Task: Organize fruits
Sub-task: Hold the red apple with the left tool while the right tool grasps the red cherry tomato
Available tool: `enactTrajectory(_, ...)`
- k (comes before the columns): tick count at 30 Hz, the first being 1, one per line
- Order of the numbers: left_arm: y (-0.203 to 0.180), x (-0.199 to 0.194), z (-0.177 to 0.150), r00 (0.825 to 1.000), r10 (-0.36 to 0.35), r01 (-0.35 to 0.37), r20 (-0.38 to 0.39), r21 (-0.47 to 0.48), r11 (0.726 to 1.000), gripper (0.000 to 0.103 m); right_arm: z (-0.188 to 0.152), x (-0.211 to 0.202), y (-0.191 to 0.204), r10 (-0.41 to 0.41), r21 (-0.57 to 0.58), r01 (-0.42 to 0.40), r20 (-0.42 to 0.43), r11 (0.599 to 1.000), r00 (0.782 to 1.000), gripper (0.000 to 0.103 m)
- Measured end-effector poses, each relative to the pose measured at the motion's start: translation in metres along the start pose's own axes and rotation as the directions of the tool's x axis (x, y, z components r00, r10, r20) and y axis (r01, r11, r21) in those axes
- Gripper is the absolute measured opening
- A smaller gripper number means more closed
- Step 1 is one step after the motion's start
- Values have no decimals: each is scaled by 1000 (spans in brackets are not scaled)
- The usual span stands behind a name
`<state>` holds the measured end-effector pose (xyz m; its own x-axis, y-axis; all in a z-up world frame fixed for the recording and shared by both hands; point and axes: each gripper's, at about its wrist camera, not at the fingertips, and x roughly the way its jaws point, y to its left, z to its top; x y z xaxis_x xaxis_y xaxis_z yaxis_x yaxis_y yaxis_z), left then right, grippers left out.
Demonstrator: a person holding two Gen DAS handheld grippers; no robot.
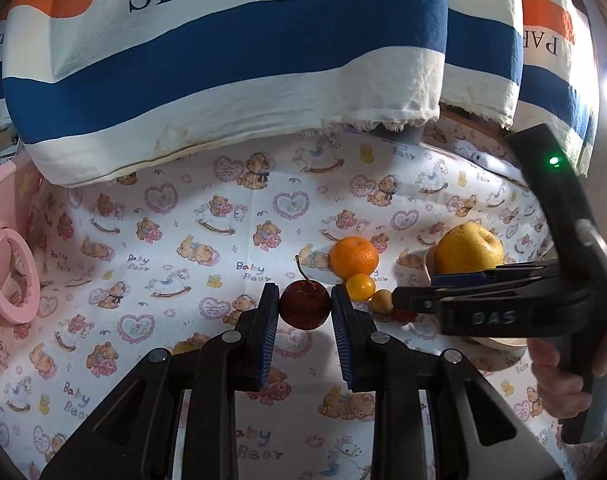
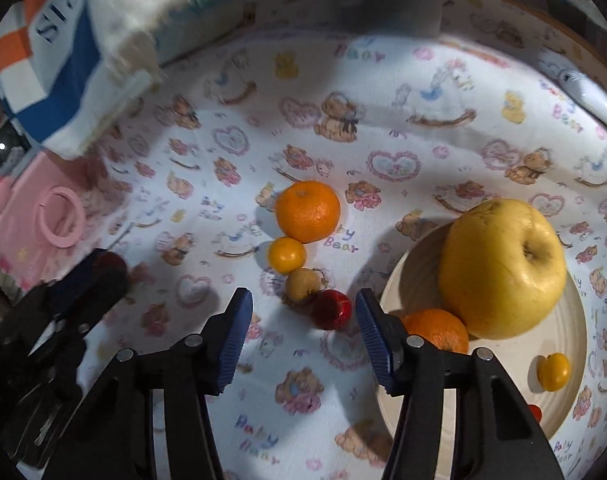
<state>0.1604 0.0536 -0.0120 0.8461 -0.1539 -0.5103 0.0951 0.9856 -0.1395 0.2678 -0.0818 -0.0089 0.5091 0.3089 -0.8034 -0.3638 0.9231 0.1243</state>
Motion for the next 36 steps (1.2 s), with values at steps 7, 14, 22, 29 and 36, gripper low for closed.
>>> enactTrajectory(7, 1, 2, -2, 1000, 9, -9, -10, -3, 1000, 26, 2, 18, 10, -82, -83, 82, -5, 993, 997, 53)
enactTrajectory(14, 13, 8, -2, 999, 4, -6, -38, -61, 998, 26, 4, 31, 8, -105, -106, 102, -21, 989, 994, 42)
enactTrajectory(22, 7, 9, -2, 999, 1, -2, -40, -35, 999, 26, 3, 32, 12, -104, -132, 100, -18, 986, 994, 30)
enactTrajectory(29, 7, 9, -3, 999, 3, -4, -42, -29, 1000, 26, -7, 20, 11, -64, -120, 59, -42, 991, 997, 25)
enactTrajectory(36, -1, 5, -3, 1000, 9, -8, -25, 11, 1000, 26, -21, 10, 8, -81, -129, 75, -42, 989, 996, 26)
